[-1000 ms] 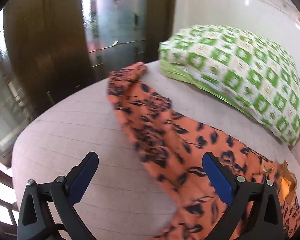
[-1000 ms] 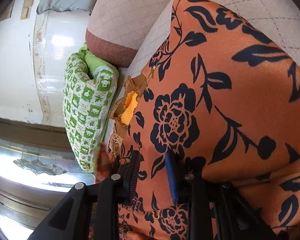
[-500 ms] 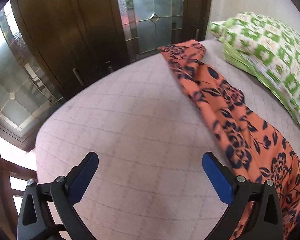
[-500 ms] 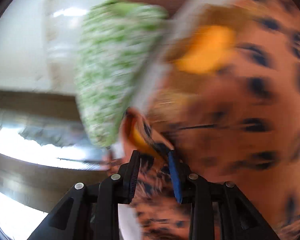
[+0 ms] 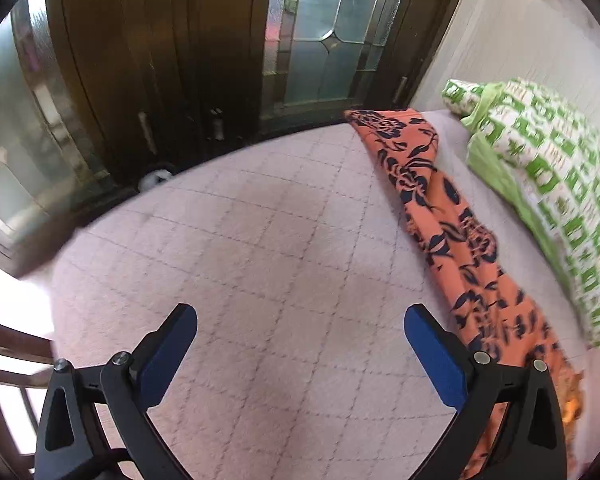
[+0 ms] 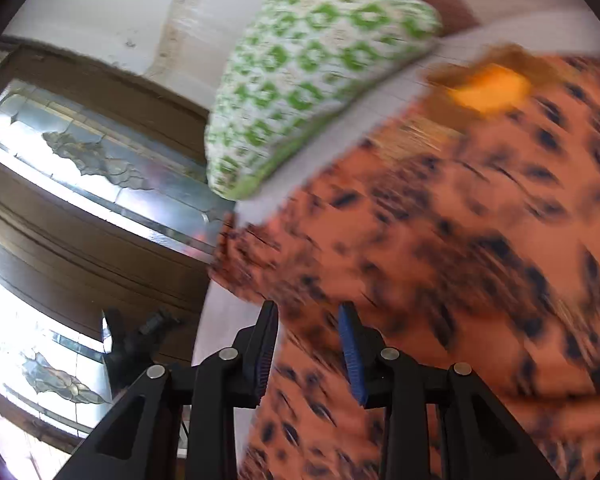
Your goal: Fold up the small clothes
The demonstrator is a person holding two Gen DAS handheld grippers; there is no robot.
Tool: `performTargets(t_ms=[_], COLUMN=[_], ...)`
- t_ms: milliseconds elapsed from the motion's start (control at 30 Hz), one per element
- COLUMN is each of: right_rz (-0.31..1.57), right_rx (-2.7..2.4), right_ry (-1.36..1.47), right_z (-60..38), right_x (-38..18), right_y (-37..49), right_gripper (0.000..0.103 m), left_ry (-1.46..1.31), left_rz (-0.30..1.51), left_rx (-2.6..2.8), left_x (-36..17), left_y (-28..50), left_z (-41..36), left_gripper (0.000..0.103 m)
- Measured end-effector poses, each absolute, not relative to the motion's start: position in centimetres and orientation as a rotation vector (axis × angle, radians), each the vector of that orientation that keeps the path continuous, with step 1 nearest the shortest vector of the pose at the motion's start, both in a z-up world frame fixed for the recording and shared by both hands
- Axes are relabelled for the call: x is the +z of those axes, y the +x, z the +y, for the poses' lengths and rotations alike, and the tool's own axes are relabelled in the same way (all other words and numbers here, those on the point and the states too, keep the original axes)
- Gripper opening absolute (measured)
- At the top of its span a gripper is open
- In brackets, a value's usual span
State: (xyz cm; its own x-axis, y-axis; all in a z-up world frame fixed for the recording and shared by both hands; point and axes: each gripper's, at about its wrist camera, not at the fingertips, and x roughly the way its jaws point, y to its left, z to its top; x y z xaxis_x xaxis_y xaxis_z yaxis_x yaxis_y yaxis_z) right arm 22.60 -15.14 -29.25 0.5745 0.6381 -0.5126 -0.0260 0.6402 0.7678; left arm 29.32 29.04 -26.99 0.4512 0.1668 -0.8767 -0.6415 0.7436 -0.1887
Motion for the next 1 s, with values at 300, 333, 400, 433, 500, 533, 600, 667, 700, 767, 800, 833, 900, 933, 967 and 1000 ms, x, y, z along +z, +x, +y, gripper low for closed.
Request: performTargets(t_ms=[300,333,400,433,500,533,600,667,700,767,800,833,900,933,967,1000], right_rz=[0.888,0.888,0.894,0.898,0.905,0.906,0.901,0.889,0.884,0.874,0.867,0.857,0.834,0.816,0.792,0.771], right_rx=[0.405,0.401,0.389,0.387,0.386,0.393,0.396,0.377,0.366,0.345,0.332,0.320,0.295,0.279,0.260,0.241], right_ry=[0.825,0.789,0.742,0.739,0.781,0.810,0.835,0.829,0.831,0.853,0.866,0.877,0.896,0.905,0.918,0.929], right_z=[-18.0,-18.0,-17.8,-18.0,-18.3,-18.6,-19.1,-19.4,-19.7,-20.4,-20.8,-21.2,-22.2,-22.8,-23.7,-24.4], right_x=[-31.7,-31.6,-31.5,-31.7,-32.2,-32.3,-32.5,-32.4,-32.3,-32.3,-32.3,-32.2,-31.8,-31.5,-31.2,-30.8], right_y=[20.7,20.9,21.4,21.7,22.3,22.4,22.7,22.8,22.8,22.8,22.7,22.6,22.4,22.2,22.0,21.8], right_gripper=[0.035,0.035,0.035,0.035,0.035,0.035,0.035,0.035,0.035,0.035,0.035,0.035,0.035,0.035,0.035,0.035], left_ry=[-0.882,-0.910,-0.922,-0.908,-0.819,-0.768,-0.732,-0.718,-0.728,-0.660,-0.621,-0.599,-0.566,-0.528,-0.501,-0.451], left_rz=[0.882,0.881,0.903,0.911,0.906,0.928,0.921,0.919,0.946,0.958,0.945,0.933,0.901,0.883,0.875,0.862], left_rx=[0.425,0.401,0.376,0.384,0.412,0.399,0.401,0.346,0.285,0.297,0.293,0.288,0.258,0.229,0.213,0.179], left_x=[-29.1,-29.5,-30.5,-30.8,-30.6,-30.6,-30.5,-30.5,-30.7,-30.0,-29.2,-28.5,-26.5,-25.0,-24.1,-22.4], left_y=[33.8,35.2,38.3,39.5,41.5,42.9,44.0,44.7,45.2,45.5,45.5,45.4,44.8,44.4,44.1,43.6], left_z=[32.7,32.9,33.2,33.3,33.0,32.7,32.5,32.2,32.0,31.1,30.6,30.1,28.9,27.6,26.6,24.8], left_gripper=[0.103,0.103,0.103,0.103,0.102,0.102,0.085,0.027,0.010,0.010,0.009,0.009,0.009,0.009,0.009,0.009])
